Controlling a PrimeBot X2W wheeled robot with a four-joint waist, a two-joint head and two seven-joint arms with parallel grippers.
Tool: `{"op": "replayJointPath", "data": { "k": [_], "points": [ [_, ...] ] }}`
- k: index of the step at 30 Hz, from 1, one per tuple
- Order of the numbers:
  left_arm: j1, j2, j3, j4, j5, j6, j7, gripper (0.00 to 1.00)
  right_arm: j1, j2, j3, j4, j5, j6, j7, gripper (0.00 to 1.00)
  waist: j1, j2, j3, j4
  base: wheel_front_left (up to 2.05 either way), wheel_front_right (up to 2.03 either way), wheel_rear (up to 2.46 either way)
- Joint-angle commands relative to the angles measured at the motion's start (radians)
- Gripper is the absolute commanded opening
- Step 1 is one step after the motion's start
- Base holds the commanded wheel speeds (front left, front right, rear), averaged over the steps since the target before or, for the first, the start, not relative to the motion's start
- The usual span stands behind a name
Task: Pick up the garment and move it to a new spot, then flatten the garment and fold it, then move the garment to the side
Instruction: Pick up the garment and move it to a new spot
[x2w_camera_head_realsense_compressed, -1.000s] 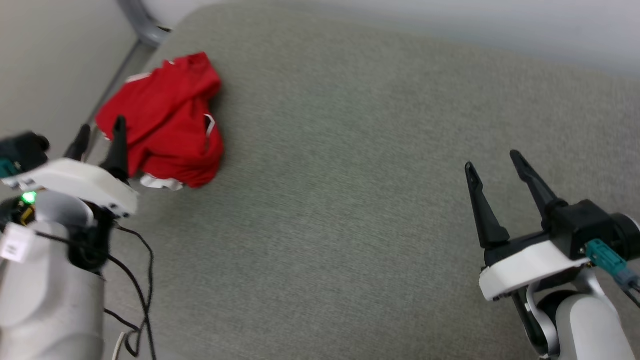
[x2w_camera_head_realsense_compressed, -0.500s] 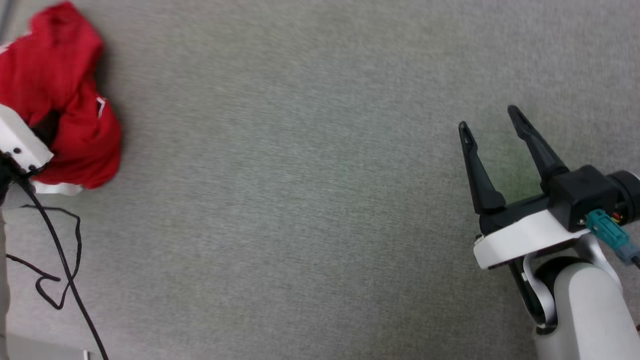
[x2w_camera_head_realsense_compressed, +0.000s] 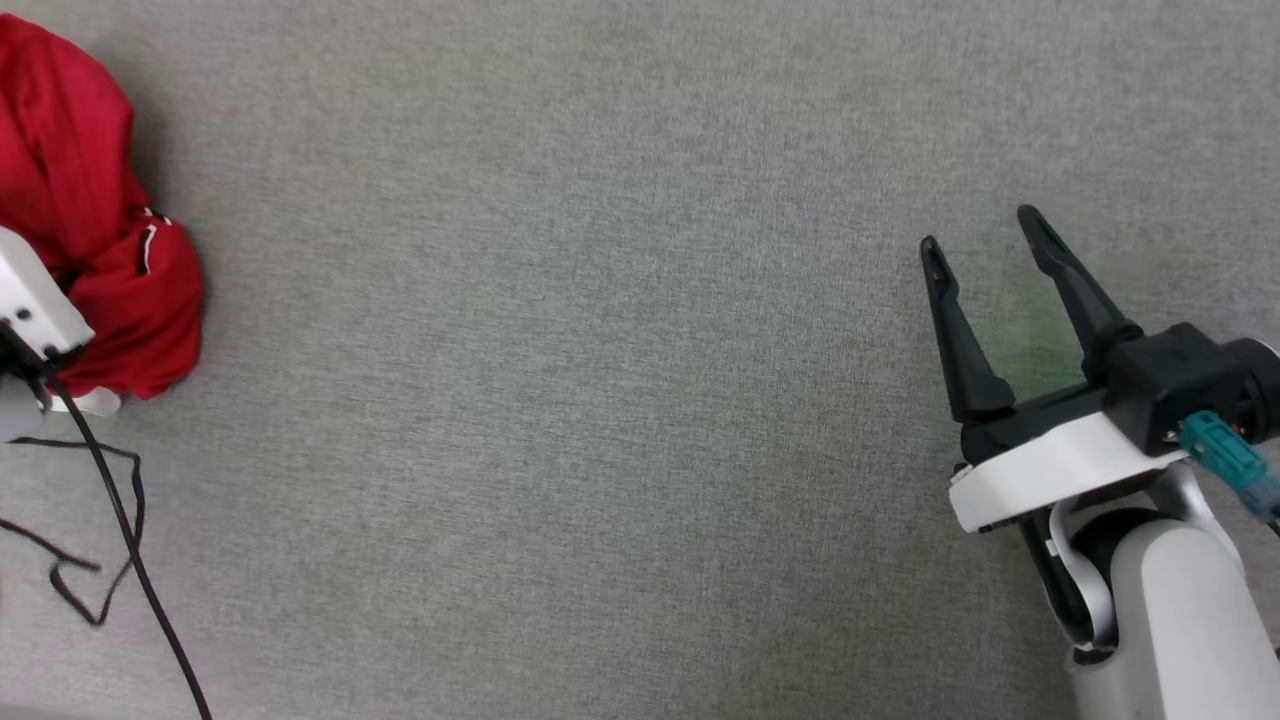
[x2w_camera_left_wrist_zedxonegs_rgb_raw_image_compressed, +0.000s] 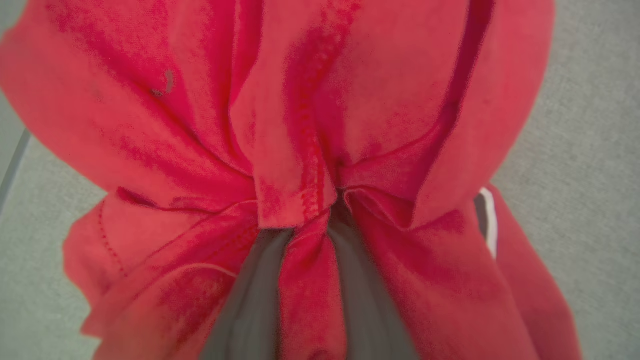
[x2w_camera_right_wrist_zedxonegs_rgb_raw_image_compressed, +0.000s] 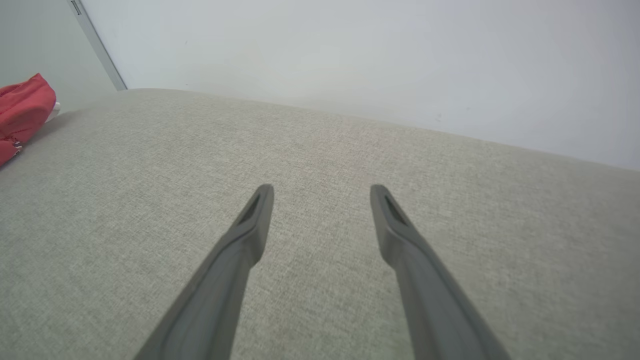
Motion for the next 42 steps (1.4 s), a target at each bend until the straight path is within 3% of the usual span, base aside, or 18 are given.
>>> {"op": "replayJointPath", "data": {
  "k": [1, 9, 16, 24, 30, 42],
  "points": [
    [0.041, -0.007, -0.002, -0.004, 0.023, 0.018, -0.071, 0.0, 0.014, 0.001, -0.009, 0.005, 0.013, -0.001, -0.009, 1.0, -0.0001, 0.0, -0.031, 0.007, 0.0, 0.0, 0.0],
    [0.069, -0.01, 0.026, -0.056, 0.065, 0.052, -0.374, 0.0, 0.046, 0.001, -0.039, 0.035, 0.073, -0.001, -0.034, 1.0, -0.0001, 0.0, -0.165, 0.024, 0.0, 0.0, 0.0],
    [0.128, -0.043, 0.012, -0.119, 0.116, 0.05, -0.63, 0.0, 0.123, 0.001, -0.088, 0.068, 0.144, -0.001, -0.061, 1.0, -0.0001, 0.0, -0.305, 0.036, 0.0, 0.0, 0.0],
    [0.186, -0.1, -0.021, -0.2, 0.156, 0.058, -0.796, 0.0, 0.189, 0.001, -0.112, 0.06, 0.157, -0.001, -0.053, 1.0, -0.0001, 0.0, -0.398, 0.015, 0.0, 0.0, 0.0],
    [0.246, -0.158, -0.067, -0.3, 0.168, 0.049, -0.834, 0.0, 0.217, 0.001, -0.12, 0.032, 0.133, -0.001, -0.041, 1.0, -0.0001, 0.0, -0.431, -0.045, 0.0, 0.0, 0.0],
    [0.362, -0.293, -0.285, -0.482, 0.199, -0.01, -0.693, 0.0, 0.245, 0.001, -0.13, -0.018, 0.13, -0.001, -0.009, 1.0, -0.0001, 0.0, -0.404, -0.209, 0.0, 0.0, 0.0]
  ]
}}
